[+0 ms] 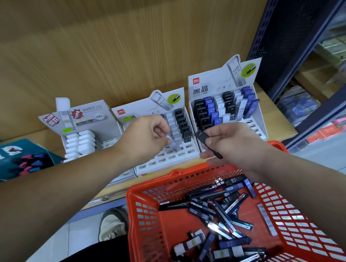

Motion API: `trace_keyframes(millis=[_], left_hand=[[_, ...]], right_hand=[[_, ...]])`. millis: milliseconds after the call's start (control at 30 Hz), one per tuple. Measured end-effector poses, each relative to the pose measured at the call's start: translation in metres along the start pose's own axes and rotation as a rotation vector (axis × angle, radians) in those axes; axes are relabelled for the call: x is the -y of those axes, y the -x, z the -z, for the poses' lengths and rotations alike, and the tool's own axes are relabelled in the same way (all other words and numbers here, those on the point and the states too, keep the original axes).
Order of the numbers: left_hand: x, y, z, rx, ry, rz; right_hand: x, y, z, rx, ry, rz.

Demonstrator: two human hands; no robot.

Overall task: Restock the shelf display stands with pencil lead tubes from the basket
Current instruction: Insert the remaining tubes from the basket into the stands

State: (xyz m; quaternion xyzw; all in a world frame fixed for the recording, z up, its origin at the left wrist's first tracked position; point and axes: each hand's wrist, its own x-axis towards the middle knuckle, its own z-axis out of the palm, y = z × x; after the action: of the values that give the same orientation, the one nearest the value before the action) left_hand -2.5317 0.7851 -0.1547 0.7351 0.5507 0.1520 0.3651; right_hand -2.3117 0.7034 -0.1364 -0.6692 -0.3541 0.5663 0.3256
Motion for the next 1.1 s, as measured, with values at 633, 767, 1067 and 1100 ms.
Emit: trace_keyframes(millis=[633,767,1067,1100], left_hand=[[-0.005,-0.007,-0.033,0.026,-0.352,-0.340],[-0.028,0.003,-0.027,-0.043,0.034,-0.076],[-0.052,0.009,-0.020,-0.001,0.675,0.246],[-0.052,0.007,-0.019,-0.003,0.658,0.238]], right_hand=[[0.009,0.001,0.011,-0.137,-0.216,0.052],[0.009,0.002,0.012,-0.145,-0.336,0.047],[0.007,0.003,0.004,-0.028,-0.439,-0.005],[0.007,0.004,0.004,-0.054,-0.333,-0.001]])
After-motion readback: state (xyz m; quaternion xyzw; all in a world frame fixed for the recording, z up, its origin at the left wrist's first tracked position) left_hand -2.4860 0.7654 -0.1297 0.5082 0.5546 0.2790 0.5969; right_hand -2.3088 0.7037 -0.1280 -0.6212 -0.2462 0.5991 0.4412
